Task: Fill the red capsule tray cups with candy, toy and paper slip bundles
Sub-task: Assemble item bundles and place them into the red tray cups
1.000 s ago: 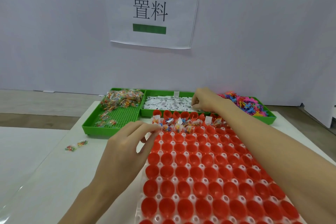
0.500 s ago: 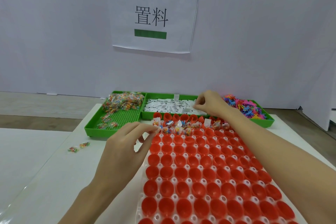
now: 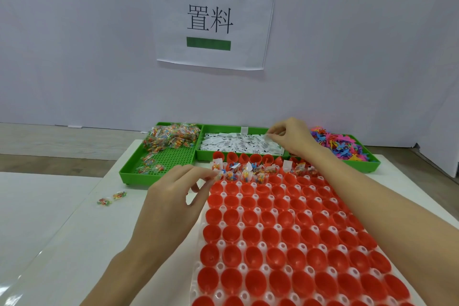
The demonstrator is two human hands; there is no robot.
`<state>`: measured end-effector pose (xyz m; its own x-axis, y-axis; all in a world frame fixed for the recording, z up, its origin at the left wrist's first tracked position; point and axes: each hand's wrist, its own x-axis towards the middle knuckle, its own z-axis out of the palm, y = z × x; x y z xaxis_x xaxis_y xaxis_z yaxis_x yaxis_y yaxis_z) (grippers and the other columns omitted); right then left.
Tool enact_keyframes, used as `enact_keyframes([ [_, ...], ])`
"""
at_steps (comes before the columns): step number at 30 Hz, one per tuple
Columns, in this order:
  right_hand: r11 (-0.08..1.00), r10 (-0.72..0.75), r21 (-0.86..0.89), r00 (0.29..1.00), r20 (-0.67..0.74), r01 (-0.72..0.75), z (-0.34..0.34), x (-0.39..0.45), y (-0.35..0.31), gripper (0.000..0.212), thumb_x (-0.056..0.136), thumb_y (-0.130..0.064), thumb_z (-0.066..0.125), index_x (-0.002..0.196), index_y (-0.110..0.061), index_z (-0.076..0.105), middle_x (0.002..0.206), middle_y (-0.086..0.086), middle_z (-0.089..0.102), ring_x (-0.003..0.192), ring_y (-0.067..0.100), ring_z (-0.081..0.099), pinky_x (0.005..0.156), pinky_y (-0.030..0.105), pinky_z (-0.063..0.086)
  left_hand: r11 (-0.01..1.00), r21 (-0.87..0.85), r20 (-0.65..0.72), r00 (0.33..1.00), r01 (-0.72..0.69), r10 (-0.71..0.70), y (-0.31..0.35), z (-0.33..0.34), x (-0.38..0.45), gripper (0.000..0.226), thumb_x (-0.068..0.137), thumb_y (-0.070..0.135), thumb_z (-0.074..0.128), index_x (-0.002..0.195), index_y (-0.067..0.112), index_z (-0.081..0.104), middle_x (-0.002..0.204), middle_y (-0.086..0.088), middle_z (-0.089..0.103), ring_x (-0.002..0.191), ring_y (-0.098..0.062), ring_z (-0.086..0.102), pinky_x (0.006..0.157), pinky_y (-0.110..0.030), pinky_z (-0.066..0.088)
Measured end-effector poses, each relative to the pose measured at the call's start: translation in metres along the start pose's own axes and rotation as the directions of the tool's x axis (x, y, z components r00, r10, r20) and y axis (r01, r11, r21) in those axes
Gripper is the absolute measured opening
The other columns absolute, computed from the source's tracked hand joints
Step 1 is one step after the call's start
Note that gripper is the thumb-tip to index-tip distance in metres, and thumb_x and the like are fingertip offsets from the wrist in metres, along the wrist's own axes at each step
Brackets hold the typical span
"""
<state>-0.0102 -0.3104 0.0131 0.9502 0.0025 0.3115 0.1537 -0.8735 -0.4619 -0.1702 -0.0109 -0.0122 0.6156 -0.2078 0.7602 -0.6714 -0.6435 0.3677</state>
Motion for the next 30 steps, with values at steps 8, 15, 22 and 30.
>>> enact_keyframes([
  [8, 0.947, -0.013, 0.318, 0.997, -0.075, 0.037, -0.038, -0.061, -0.046, 0.017, 0.094, -0.027, 0.073, 0.107, -0.018, 0.079, 0.094, -0.008, 0.077, 0.088, 0.003, 0.071, 0.081, 0.015, 0.054, 0.698, -0.585, 0.104, 0.891, 0.414, -0.442, 0.013, -0.002, 0.003, 0.012, 0.082, 0.015, 0.082, 0.092, 0.02, 0.078, 0.083, 0.003, 0.079, 0.076, -0.014, 0.076, 0.068, -0.021, 0.06],
  [15, 0.862, -0.053, 0.501, 0.997, -0.058, 0.075, -0.043, -0.184, -0.088, 0.006, 0.089, -0.026, 0.077, 0.091, -0.031, 0.079, 0.084, -0.015, 0.076, 0.081, 0.005, 0.072, 0.076, 0.018, 0.057, 0.453, -0.715, 0.317, 0.825, 0.532, -0.469, 0.028, -0.003, 0.005, 0.018, 0.086, 0.011, 0.077, 0.098, 0.023, 0.082, 0.095, -0.007, 0.079, 0.085, -0.025, 0.078, 0.078, -0.021, 0.059],
  [22, 0.857, 0.04, 0.515, 0.99, -0.132, 0.034, -0.026, -0.216, -0.089, 0.017, 0.091, -0.021, 0.074, 0.089, -0.037, 0.078, 0.081, -0.019, 0.075, 0.08, 0.003, 0.071, 0.071, 0.015, 0.054, 0.397, -0.673, 0.45, 0.771, 0.624, -0.45, 0.04, 0.001, 0.0, 0.012, 0.083, 0.012, 0.081, 0.094, 0.017, 0.082, 0.09, -0.011, 0.079, 0.083, -0.027, 0.078, 0.074, -0.02, 0.058],
  [30, 0.904, 0.008, 0.419, 0.977, -0.211, 0.083, -0.023, -0.227, -0.092, 0.02, 0.088, -0.02, 0.077, 0.088, -0.04, 0.077, 0.086, -0.021, 0.072, 0.085, 0.005, 0.069, 0.068, 0.014, 0.052, 0.502, -0.606, 0.512, 0.785, 0.617, -0.348, 0.05, 0.005, -0.006, 0.03, 0.075, 0.016, 0.088, 0.102, 0.022, 0.079, 0.087, -0.01, 0.077, 0.081, -0.025, 0.074, 0.075, -0.024, 0.06],
])
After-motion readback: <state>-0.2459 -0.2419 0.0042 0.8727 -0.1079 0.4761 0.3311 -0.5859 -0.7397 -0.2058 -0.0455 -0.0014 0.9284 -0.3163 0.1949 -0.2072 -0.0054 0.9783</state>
